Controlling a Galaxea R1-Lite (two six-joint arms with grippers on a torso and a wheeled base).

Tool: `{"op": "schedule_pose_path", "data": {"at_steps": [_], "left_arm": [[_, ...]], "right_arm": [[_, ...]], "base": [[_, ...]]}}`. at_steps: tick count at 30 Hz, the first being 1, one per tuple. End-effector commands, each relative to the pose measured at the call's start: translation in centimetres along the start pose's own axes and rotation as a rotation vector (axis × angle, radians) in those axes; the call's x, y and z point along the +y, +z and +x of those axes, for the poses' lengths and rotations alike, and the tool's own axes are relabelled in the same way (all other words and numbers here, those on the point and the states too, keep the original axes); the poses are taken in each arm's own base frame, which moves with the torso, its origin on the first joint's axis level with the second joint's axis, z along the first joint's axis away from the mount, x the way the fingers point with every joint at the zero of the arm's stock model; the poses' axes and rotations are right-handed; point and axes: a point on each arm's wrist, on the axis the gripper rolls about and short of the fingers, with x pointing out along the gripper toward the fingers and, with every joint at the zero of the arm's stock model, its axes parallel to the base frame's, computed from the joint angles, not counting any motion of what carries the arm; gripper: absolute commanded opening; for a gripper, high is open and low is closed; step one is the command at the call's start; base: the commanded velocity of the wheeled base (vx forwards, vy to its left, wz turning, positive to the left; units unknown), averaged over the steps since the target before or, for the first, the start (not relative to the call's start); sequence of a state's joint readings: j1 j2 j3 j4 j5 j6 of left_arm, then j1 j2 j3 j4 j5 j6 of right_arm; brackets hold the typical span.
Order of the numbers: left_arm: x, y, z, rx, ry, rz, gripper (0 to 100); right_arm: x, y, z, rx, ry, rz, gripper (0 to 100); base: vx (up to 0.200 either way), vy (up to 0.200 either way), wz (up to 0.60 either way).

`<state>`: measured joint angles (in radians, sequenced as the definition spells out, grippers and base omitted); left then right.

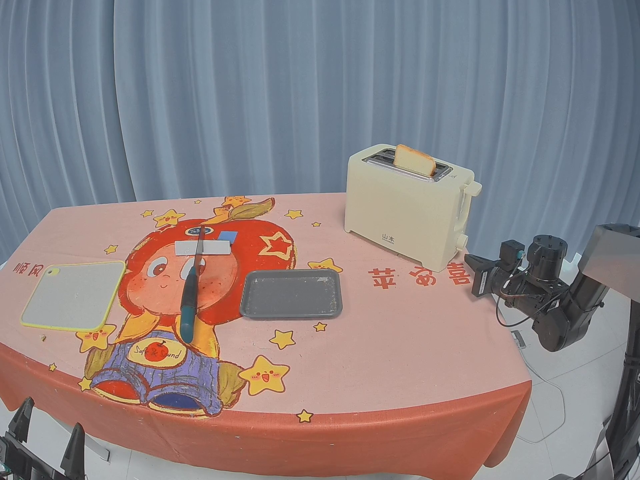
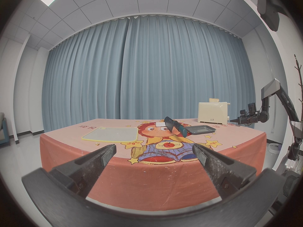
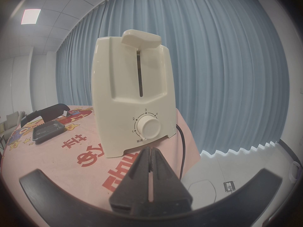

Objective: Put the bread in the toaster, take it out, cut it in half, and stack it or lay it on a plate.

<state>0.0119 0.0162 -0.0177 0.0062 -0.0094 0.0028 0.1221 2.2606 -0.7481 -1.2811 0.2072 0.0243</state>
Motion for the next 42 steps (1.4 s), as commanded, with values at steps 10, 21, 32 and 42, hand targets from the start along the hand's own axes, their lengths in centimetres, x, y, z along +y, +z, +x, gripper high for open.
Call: {"op": "schedule_pose_path", "data": {"at_steps": [10, 21, 32, 42], "left_arm": [[0.0, -0.5, 0.0, 0.001, 0.001, 0.0, 100], [0.0, -0.5, 0.0, 0.001, 0.001, 0.0, 100], [0.0, -0.5, 0.0, 0.001, 0.001, 0.0, 100], [0.0, -0.5, 0.0, 0.001, 0.001, 0.0, 100]], "right_arm": [[-0.3, -0.2, 1.4, -0.018, -0.001, 0.004, 0], [0.0, -0.2, 1.6, -0.019, 0.005, 0.002, 0], [0.2, 0.3, 1.2, -0.047, 0.008, -0.004, 0], [1.1, 0.1, 1.1, -0.038, 0.028, -0.007, 0]], "base": [[0.0, 0.0, 0.0], [0.0, 0.0, 0.0], [0.0, 0.0, 0.0], [0.0, 0.0, 0.0]]}}
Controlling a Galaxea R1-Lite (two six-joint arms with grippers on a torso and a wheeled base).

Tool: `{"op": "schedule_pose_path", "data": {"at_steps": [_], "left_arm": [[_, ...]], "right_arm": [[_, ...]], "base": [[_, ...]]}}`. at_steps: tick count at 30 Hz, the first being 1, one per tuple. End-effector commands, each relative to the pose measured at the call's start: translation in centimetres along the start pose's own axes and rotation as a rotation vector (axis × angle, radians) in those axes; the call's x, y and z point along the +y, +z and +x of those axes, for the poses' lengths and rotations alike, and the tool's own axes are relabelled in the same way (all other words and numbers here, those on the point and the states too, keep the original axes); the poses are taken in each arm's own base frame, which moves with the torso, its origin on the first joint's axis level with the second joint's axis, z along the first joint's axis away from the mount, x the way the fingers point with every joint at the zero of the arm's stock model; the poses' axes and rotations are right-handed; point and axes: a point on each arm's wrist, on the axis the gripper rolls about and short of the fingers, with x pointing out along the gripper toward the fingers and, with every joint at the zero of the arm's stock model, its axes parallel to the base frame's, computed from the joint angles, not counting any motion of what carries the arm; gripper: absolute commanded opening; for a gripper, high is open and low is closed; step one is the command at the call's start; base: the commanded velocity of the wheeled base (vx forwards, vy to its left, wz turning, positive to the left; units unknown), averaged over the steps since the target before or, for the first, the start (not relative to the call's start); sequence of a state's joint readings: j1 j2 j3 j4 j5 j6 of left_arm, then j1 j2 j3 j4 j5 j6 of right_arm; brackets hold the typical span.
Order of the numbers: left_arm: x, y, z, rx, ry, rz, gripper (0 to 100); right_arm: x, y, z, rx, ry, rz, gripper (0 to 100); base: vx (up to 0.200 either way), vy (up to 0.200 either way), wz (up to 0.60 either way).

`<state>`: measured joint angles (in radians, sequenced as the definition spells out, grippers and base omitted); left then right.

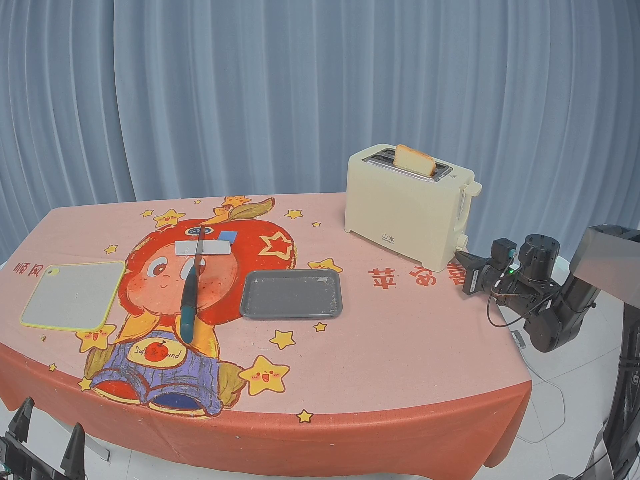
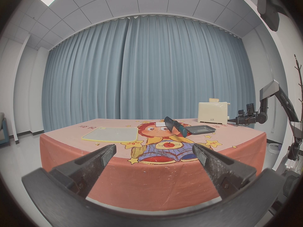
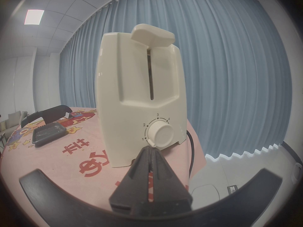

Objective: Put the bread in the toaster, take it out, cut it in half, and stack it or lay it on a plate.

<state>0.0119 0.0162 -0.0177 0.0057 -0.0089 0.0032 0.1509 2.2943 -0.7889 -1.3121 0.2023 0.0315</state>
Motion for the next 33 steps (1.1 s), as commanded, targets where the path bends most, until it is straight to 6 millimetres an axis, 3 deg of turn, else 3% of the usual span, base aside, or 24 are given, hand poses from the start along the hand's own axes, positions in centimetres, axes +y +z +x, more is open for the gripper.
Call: {"op": "schedule_pose_path", "data": {"at_steps": [1, 12, 21, 33], "left_arm": [[0.0, -0.5, 0.0, 0.002, 0.0, 0.0, 100], [0.0, -0.5, 0.0, 0.002, 0.0, 0.0, 100], [0.0, -0.5, 0.0, 0.002, 0.0, 0.0, 100], [0.0, -0.5, 0.0, 0.002, 0.0, 0.0, 100]], "right_arm": [[0.2, 0.4, -0.1, -0.009, 0.004, -0.003, 0], [0.4, 0.8, -0.6, -0.011, 0.008, -0.005, 0], [1.3, -0.2, -1.4, 0.033, 0.023, -0.008, 0], [3.9, 4.1, -5.6, -0.068, 0.073, -0.038, 0]], "base": [[0.0, 0.0, 0.0], [0.0, 0.0, 0.0], [0.0, 0.0, 0.0], [0.0, 0.0, 0.0]]}}
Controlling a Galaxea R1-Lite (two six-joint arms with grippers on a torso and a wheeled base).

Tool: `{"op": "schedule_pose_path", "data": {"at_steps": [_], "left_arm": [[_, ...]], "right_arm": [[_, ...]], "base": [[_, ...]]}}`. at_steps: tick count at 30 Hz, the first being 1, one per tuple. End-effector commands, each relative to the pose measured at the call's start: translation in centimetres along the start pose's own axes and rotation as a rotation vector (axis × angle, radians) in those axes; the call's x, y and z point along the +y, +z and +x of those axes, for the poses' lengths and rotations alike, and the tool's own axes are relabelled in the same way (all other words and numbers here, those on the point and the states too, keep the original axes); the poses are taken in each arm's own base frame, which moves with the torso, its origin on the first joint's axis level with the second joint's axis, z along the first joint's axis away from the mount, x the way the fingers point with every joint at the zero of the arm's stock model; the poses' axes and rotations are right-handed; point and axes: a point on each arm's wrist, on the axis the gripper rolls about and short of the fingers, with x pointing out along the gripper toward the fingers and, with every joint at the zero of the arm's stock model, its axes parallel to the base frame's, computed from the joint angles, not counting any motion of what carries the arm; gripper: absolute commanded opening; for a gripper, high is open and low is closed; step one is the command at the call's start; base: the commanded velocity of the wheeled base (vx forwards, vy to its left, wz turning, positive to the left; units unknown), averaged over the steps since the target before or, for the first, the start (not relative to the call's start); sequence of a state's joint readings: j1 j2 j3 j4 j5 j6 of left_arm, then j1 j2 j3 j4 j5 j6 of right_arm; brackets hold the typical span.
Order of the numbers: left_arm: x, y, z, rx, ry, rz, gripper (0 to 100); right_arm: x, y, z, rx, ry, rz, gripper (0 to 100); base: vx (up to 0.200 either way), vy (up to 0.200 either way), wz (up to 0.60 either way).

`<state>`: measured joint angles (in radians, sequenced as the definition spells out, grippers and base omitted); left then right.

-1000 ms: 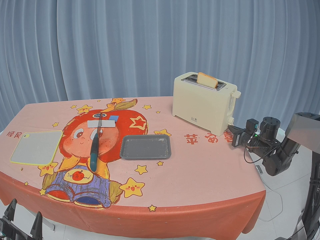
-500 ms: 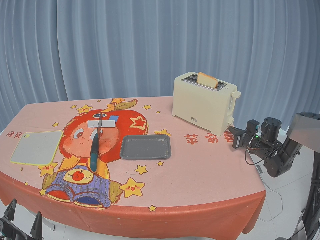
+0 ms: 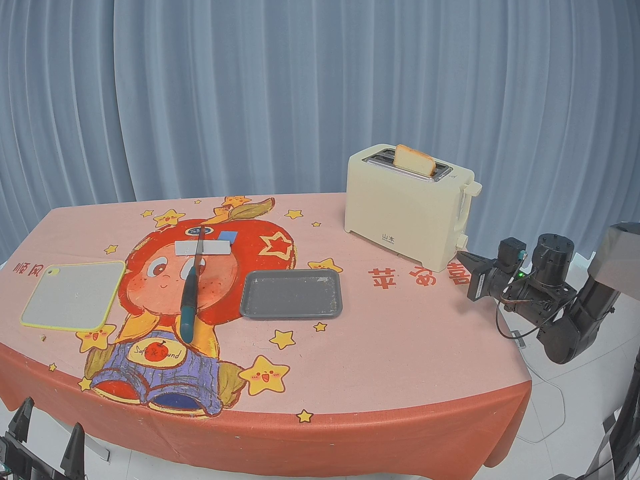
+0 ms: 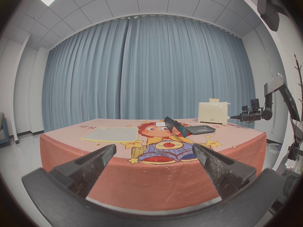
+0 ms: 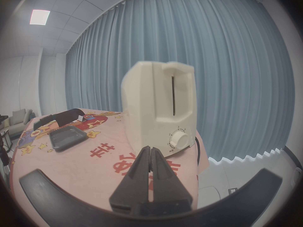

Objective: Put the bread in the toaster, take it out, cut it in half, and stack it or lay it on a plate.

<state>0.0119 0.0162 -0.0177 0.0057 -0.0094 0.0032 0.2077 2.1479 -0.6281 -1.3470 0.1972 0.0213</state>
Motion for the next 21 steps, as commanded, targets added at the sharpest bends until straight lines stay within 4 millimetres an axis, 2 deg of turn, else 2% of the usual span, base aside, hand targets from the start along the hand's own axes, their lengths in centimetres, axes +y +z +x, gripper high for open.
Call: {"op": "schedule_pose_path", "data": {"at_steps": [1, 15, 21], "left_arm": [[0.0, -0.5, 0.0, 0.002, 0.001, 0.0, 100], [0.0, -0.5, 0.0, 0.002, 0.001, 0.0, 100], [0.0, -0.5, 0.0, 0.002, 0.001, 0.0, 100]], "right_arm": [[1.5, 3.2, -2.3, -0.075, 0.031, -0.019, 0], [1.9, 7.3, -4.6, -0.213, 0.035, -0.046, 0], [1.5, 8.6, -4.7, -0.268, 0.023, -0.052, 0]], "base": [[0.0, 0.0, 0.0], [0.0, 0.0, 0.0], [0.0, 0.0, 0.0]]}}
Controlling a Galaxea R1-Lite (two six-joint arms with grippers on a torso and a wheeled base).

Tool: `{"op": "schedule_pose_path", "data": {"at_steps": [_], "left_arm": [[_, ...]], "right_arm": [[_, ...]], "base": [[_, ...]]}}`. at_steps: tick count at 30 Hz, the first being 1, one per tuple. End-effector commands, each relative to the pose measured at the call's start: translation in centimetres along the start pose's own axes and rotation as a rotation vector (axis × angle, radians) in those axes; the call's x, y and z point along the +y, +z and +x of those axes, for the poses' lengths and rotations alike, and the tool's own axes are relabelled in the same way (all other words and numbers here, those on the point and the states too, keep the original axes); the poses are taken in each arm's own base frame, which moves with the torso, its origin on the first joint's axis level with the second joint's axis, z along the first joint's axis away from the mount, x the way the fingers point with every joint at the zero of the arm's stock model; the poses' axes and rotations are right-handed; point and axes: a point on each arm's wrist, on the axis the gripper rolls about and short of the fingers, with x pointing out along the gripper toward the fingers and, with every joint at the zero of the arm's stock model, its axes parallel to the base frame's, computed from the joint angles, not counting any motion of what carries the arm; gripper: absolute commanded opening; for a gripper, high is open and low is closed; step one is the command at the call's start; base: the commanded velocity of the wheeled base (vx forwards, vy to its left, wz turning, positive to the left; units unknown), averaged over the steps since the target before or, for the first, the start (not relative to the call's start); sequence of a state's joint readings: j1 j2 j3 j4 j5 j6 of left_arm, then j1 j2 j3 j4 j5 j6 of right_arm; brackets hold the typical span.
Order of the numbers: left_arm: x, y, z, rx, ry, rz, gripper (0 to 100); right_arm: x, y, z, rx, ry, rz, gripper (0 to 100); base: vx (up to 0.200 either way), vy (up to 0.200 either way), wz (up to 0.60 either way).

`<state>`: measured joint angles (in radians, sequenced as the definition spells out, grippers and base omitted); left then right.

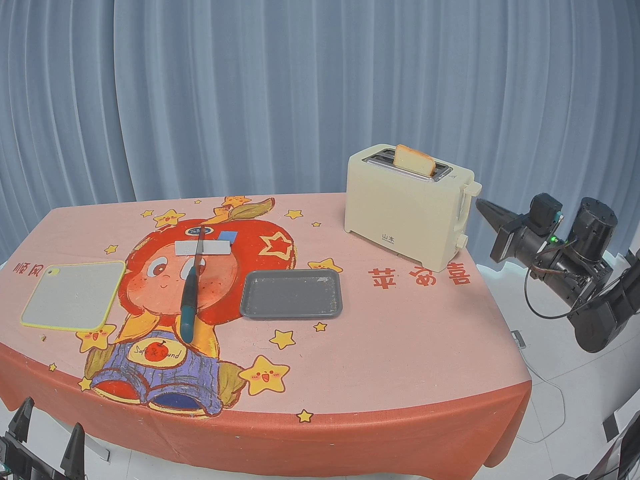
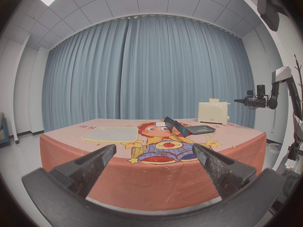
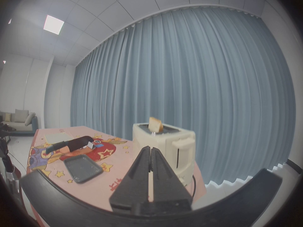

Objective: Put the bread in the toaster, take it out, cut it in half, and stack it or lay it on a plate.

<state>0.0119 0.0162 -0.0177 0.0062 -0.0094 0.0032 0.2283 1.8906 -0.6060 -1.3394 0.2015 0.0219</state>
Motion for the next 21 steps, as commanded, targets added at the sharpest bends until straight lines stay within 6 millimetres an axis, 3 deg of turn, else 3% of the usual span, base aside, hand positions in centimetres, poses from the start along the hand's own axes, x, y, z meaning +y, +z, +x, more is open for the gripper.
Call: {"op": "schedule_pose_path", "data": {"at_steps": [1, 15, 21], "left_arm": [[0.0, -0.5, 0.0, 0.001, 0.001, 0.0, 100], [0.0, -0.5, 0.0, 0.001, 0.001, 0.0, 100], [0.0, -0.5, 0.0, 0.001, 0.001, 0.0, 100]], "right_arm": [[-0.6, 1.6, -0.1, -0.062, -0.011, -0.012, 0], [-1.8, 3.4, 0.8, -0.142, -0.045, -0.019, 0], [-2.9, 1.9, 2.2, -0.114, -0.062, -0.002, 0]], "base": [[0.0, 0.0, 0.0], [0.0, 0.0, 0.0], [0.0, 0.0, 0.0]]}}
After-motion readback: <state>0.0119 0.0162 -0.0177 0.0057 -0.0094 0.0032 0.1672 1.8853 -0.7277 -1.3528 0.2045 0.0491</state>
